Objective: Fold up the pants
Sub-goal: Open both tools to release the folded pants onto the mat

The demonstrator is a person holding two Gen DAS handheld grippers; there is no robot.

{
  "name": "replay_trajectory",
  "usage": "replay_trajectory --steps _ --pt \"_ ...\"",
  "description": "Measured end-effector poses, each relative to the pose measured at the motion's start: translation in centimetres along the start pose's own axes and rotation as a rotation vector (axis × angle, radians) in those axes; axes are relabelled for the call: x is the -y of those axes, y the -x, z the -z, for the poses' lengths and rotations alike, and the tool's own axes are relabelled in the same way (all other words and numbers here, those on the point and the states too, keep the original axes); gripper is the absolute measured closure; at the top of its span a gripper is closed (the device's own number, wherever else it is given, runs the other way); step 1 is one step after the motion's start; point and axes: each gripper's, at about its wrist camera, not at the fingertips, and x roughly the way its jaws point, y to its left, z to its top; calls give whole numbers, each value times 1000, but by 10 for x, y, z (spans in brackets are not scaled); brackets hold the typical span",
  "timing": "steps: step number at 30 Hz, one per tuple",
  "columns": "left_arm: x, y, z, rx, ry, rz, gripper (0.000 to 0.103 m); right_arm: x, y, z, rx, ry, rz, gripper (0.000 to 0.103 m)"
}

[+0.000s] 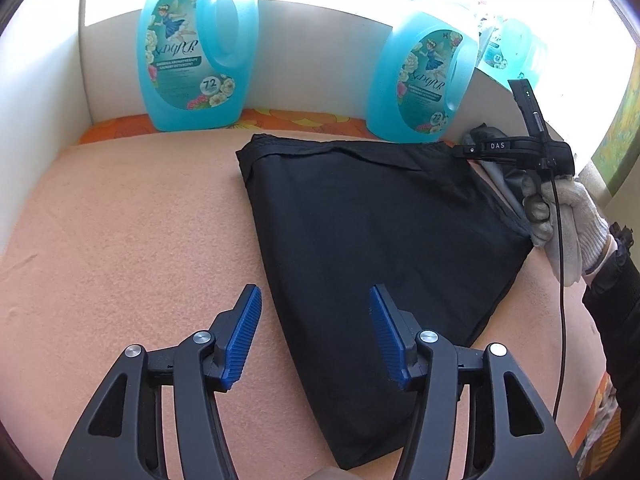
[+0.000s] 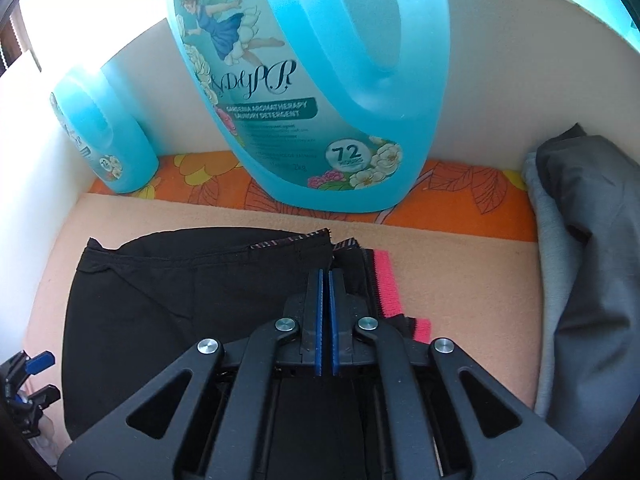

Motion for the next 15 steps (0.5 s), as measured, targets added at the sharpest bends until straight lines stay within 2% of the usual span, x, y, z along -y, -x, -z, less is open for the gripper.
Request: replay_trajectory --steps 2,5,8,10,11,13,15 --pt "1 -5 -2 0 -14 -26 46 9 -3 -2 10 -7 58 103" --pt "5 -7 -7 8 -38 -36 46 24 -6 0 -21 -68 17 103" --pt "8 -6 -24 57 -76 -10 46 22 16 7 43 -66 -54 102" --pt "7 -16 -39 56 -90 -2 47 12 28 12 63 -35 -106 102" --pt "6 -24 -47 46 -87 12 50 5 32 14 64 -13 -133 102" --pt "0 -42 -60 17 -60 23 62 -12 32 19 50 46 -159 102" --pt "-7 -57 -72 20 -34 12 63 -21 24 22 31 87 -134 101"
